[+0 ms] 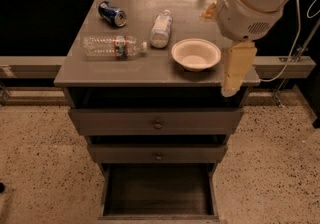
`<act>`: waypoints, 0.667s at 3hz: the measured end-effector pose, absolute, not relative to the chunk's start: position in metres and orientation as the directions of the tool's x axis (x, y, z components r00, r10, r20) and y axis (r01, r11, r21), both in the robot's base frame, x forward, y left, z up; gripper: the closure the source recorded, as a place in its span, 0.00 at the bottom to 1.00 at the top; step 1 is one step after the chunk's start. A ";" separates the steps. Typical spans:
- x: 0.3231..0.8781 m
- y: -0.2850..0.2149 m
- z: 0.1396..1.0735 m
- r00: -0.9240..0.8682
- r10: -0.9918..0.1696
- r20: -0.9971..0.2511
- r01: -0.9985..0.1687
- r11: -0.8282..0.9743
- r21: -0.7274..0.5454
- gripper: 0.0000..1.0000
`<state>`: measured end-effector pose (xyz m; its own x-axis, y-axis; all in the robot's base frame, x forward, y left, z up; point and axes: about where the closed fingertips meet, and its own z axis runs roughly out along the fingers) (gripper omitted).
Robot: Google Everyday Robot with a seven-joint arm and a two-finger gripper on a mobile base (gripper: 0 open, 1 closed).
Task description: Place blue plastic bottle into bottom drawer
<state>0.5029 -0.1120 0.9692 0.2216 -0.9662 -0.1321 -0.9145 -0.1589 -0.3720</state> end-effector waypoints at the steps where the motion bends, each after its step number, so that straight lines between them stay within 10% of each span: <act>1: 0.514 -0.104 0.958 0.297 -0.951 -0.087 -0.901 -0.249 -0.354 0.00; 2: 0.551 -0.085 0.946 0.500 -0.859 -0.105 -0.821 -0.433 -0.372 0.00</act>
Offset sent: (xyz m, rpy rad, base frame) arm 0.0810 0.0400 -0.0390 -0.1354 -0.0955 0.8806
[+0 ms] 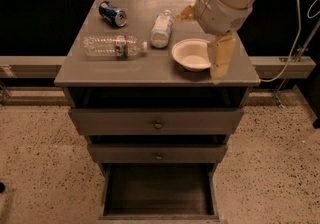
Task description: Place blue plastic bottle into bottom drawer
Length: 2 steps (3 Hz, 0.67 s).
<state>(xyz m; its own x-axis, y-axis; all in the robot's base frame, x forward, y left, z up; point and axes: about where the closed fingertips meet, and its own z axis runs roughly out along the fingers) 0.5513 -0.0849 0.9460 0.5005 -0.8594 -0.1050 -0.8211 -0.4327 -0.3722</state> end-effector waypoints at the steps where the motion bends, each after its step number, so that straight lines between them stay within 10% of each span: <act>1: 0.568 -0.075 0.948 0.648 -0.754 -0.109 -0.720 -0.559 -0.411 0.00; 2: 0.570 -0.074 0.949 0.708 -0.703 -0.071 -0.659 -0.620 -0.425 0.00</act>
Offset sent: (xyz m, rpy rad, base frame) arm 0.0150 0.0087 0.0017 0.0268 -0.0272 0.1541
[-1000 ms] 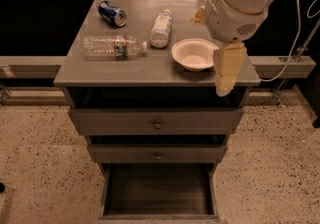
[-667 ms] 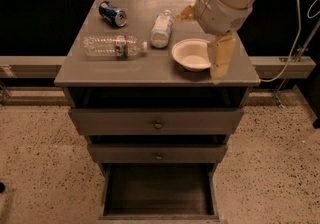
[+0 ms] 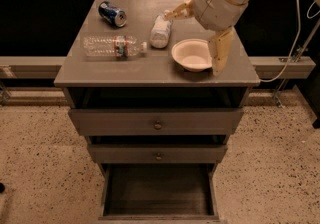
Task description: Place blue plastic bottle into bottom drawer
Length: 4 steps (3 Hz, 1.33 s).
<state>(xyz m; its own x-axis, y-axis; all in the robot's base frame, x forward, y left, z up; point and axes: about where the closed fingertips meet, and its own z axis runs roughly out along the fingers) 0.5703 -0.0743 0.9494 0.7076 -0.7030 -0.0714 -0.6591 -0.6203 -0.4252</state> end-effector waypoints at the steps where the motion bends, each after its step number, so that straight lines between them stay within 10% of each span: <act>1: 0.603 -0.063 0.948 0.787 -0.614 0.054 -0.558 -0.748 -0.359 0.00; 4: 0.677 -0.004 0.979 0.930 -0.197 0.309 -0.107 -0.953 -0.283 0.00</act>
Offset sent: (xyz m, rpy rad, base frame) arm 0.1293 0.0526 0.0436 -0.3838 -0.2767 0.5789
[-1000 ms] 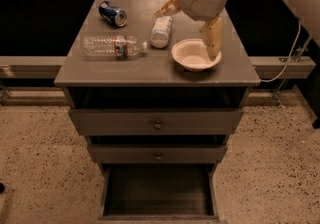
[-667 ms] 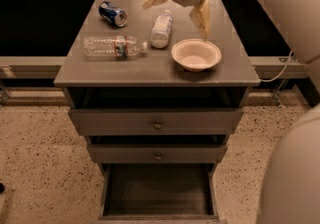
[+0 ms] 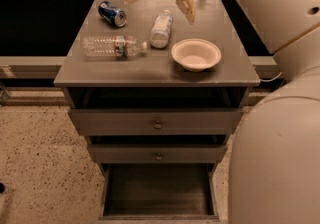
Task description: Place blue plastic bottle into bottom drawer
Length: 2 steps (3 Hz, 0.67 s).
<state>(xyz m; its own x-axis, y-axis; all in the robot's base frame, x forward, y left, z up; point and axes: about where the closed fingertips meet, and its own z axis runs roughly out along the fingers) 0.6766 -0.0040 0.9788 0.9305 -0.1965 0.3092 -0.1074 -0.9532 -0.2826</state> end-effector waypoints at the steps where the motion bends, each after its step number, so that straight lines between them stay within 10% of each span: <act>1: 0.683 0.001 0.979 0.934 -0.172 0.312 -0.089 -0.961 -0.263 0.00; 2: 0.708 0.002 0.974 0.931 -0.105 0.350 -0.034 -0.979 -0.202 0.00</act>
Offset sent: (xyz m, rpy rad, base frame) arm 0.0737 -0.0090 0.0034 -0.2131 -0.0494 0.1448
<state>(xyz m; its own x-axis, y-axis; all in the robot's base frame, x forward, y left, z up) 0.7085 0.0017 0.9745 0.9308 -0.1050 0.3501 -0.0344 -0.9788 -0.2018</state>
